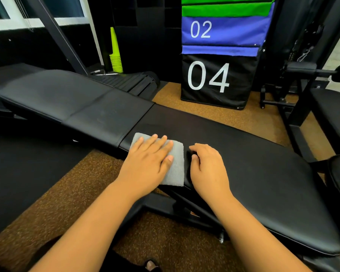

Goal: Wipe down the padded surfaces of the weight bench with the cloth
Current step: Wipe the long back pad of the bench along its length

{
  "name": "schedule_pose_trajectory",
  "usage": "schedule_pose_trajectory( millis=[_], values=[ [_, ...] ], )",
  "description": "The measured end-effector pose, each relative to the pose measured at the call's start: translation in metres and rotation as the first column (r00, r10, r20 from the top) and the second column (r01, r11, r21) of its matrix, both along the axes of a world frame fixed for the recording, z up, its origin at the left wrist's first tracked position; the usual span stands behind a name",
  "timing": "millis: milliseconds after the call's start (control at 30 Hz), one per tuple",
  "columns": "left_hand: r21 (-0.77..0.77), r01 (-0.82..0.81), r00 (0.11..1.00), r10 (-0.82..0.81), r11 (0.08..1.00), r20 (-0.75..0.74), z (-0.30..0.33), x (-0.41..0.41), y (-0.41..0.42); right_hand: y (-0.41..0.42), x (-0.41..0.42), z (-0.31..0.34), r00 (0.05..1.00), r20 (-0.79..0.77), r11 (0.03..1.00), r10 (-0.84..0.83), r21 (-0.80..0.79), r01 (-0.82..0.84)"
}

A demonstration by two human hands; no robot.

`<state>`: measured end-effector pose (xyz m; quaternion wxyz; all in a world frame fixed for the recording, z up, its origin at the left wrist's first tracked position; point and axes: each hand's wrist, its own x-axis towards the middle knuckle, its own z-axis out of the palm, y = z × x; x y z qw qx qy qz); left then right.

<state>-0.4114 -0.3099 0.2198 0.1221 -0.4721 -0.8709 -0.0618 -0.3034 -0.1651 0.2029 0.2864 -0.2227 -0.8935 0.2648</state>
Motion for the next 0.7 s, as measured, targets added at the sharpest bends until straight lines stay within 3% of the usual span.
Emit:
schedule_pose_trajectory(
  millis=[133,300,333,400,467,533,633,700],
  values=[
    [-0.049,0.045,0.999,-0.046,0.998,-0.011,0.007,-0.009,0.020,0.001,0.003,0.002,0.990,-0.129,0.988,-0.050,-0.154,0.030],
    [-0.163,0.136,0.988,-0.121,0.977,0.097,0.016,-0.021,0.051,0.003,0.003,0.007,0.970,-0.219,0.951,-0.109,-0.307,0.037],
    [-0.129,0.163,0.978,-0.143,0.978,0.149,0.018,-0.024,0.052,0.004,0.002,0.007,0.965,-0.233,0.946,-0.118,-0.321,0.038],
    [0.095,0.188,0.935,-0.207,0.978,0.288,0.023,-0.026,0.047,0.004,0.003,0.009,0.959,-0.256,0.943,-0.124,-0.330,0.034],
    [0.339,0.135,0.904,-0.256,0.931,0.343,0.029,-0.026,0.032,0.003,0.003,0.013,0.959,-0.263,0.955,-0.102,-0.296,0.021],
    [0.449,0.058,0.942,-0.198,0.892,0.273,0.032,-0.026,0.011,0.002,0.000,0.016,0.967,-0.252,0.979,-0.033,-0.204,-0.020],
    [0.440,0.005,0.990,-0.067,0.898,0.125,0.029,-0.027,-0.021,-0.003,-0.014,0.023,0.970,-0.177,0.985,0.167,-0.007,-0.171],
    [0.384,-0.027,0.997,-0.005,0.923,0.082,0.024,-0.026,-0.035,-0.007,-0.029,0.027,0.944,-0.044,0.943,0.326,0.093,-0.321]
  ],
)
